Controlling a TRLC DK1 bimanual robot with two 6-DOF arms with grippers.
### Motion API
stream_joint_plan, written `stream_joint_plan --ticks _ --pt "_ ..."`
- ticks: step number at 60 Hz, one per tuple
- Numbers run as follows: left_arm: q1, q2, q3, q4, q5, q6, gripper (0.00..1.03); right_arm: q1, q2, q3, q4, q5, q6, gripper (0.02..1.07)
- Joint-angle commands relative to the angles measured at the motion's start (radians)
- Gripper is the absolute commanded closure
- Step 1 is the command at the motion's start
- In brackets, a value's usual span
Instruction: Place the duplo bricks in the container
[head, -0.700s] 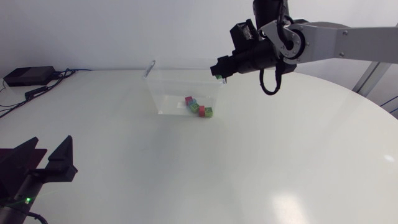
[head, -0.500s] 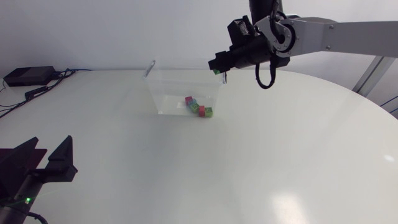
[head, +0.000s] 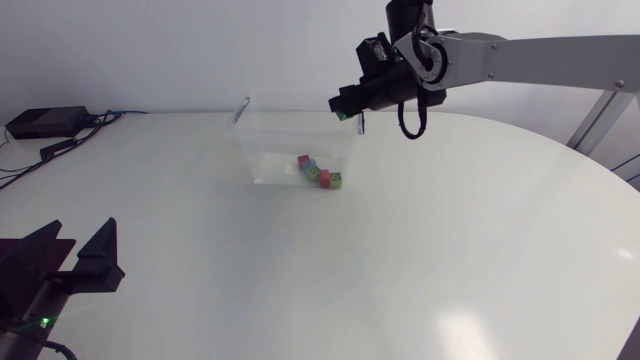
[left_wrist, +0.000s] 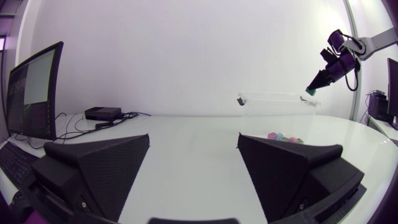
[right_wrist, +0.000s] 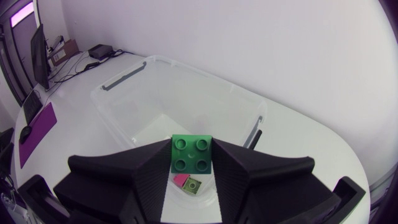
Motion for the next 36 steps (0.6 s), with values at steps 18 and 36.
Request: stream_joint_plan --ticks 18,36 --pt "0.007 -0.010 -0.018 0.008 0.007 0.005 0.04 0.004 0.101 0.105 -0.030 -0.005 -0.013 0.70" --pt "0.007 -0.010 -0.018 0.008 0.007 0.005 0.04 0.007 0.139 0.151 -0.073 0.013 -0.010 0.12"
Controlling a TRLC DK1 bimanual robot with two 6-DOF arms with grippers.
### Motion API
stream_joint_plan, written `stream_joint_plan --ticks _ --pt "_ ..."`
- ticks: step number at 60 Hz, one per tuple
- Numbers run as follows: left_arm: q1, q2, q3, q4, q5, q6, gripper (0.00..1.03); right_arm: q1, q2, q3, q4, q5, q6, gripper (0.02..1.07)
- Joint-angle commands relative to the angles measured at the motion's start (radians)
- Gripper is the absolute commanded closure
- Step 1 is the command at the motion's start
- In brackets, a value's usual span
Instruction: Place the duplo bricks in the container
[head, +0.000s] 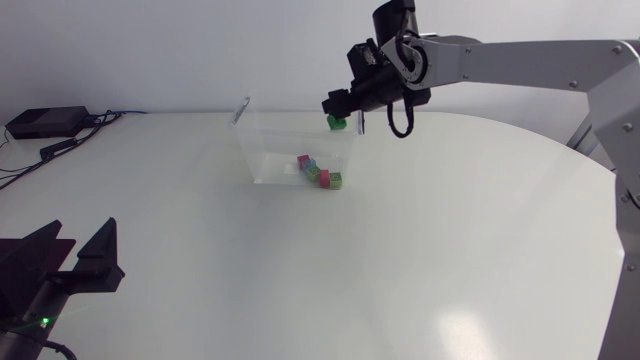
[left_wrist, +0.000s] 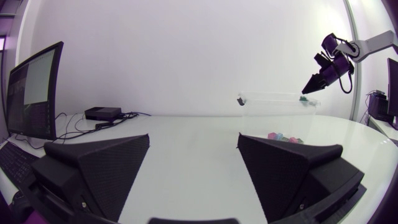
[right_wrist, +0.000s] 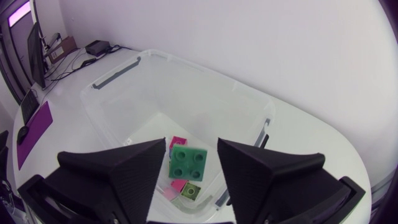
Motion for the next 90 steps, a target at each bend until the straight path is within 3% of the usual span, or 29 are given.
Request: stream_joint_plan --ticks 1,4,47,90 --pt "0.007 -0.010 -0.018 0.008 0.007 0.005 0.04 0.004 0.031 0.030 -0.020 0.006 -0.008 0.12" --pt "0.007 -0.010 -0.018 0.008 0.007 0.005 0.04 0.004 0.031 0.030 -0.020 0.006 -0.007 0.07" --pt "0.007 -0.010 -0.018 0.008 0.007 0.005 0.04 -0.033 -0.189 -0.044 -0.065 0.036 -0.004 0.07" --pt "0.007 -0.010 -0.018 0.008 0.007 0.005 0.04 -0.192 -0.646 -0.415 -0.020 0.040 0.012 0.07"
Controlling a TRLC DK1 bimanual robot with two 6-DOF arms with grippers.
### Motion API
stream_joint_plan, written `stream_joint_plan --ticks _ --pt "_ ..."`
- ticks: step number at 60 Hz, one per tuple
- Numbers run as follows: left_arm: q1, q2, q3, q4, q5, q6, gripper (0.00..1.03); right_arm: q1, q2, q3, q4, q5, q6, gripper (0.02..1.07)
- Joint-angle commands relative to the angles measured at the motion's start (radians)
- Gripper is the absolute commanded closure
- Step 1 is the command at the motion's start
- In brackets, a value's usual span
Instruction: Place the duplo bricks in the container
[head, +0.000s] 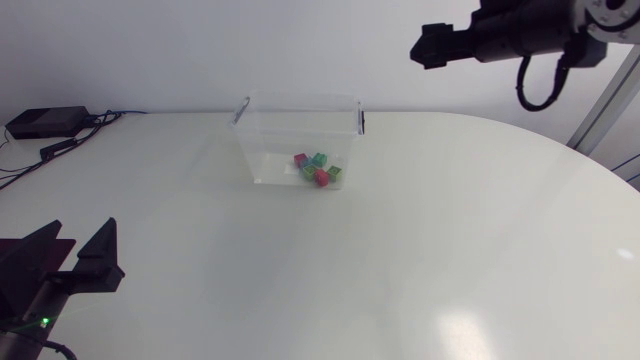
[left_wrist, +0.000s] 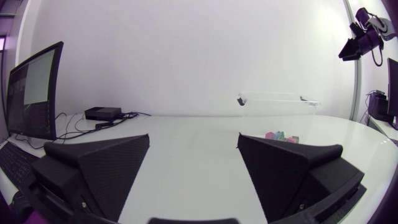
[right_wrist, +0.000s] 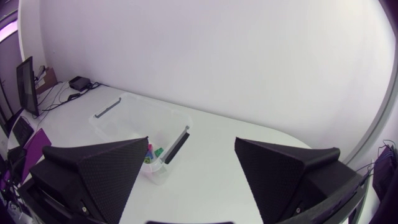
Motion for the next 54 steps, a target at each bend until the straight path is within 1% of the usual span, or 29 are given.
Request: stream_joint_plan --ticks 1,12,23,32,54 --pt "0.007 -0.010 -0.018 0.008 0.007 0.004 0.04 -0.019 -0.071 -0.079 0.025 0.011 0.012 0.07" --pt "0.007 -0.010 -0.018 0.008 0.007 0.004 0.04 -0.033 -0.229 -0.273 0.118 0.101 0.014 0.07" --pt "0.007 -0.010 -0.018 0.008 0.007 0.004 0.04 -0.045 -0.404 -0.460 0.177 0.115 0.019 0.07" --pt "0.007 -0.010 -0.018 0.008 0.007 0.004 0.04 -0.046 -0.513 -0.564 0.190 0.118 0.037 0.07" --pt "0.007 -0.010 -0.018 0.008 0.007 0.004 0.04 -0.043 -0.785 -0.777 0.192 0.190 0.049 0.07"
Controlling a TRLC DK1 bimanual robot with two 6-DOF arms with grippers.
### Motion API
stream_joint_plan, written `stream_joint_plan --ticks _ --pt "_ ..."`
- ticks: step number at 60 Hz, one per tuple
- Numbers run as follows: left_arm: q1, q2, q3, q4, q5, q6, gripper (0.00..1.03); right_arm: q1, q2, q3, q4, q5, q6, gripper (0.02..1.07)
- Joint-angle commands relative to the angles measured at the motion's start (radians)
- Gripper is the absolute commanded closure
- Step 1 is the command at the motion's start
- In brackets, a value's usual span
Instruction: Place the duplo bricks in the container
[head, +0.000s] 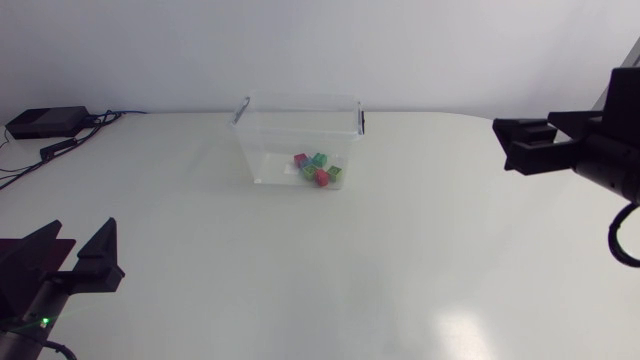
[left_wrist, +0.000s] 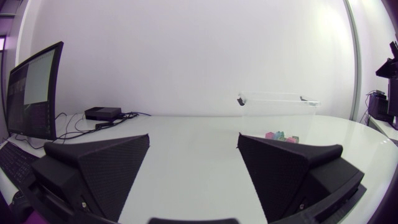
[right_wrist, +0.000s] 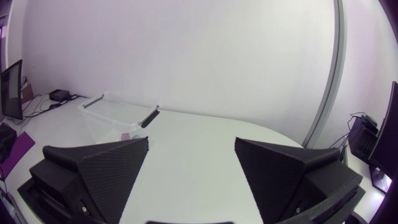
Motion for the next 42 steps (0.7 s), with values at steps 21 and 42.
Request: stream_joint_plan --ticks 21,42 --pt "-0.006 -0.009 -0.018 0.009 0.007 0.000 0.04 -0.015 -0.325 -0.270 0.035 0.018 0.020 0.07" --pt "-0.041 -0.004 -0.018 0.012 0.007 -0.011 0.04 -0.073 -0.495 -0.451 0.094 -0.003 0.032 0.07"
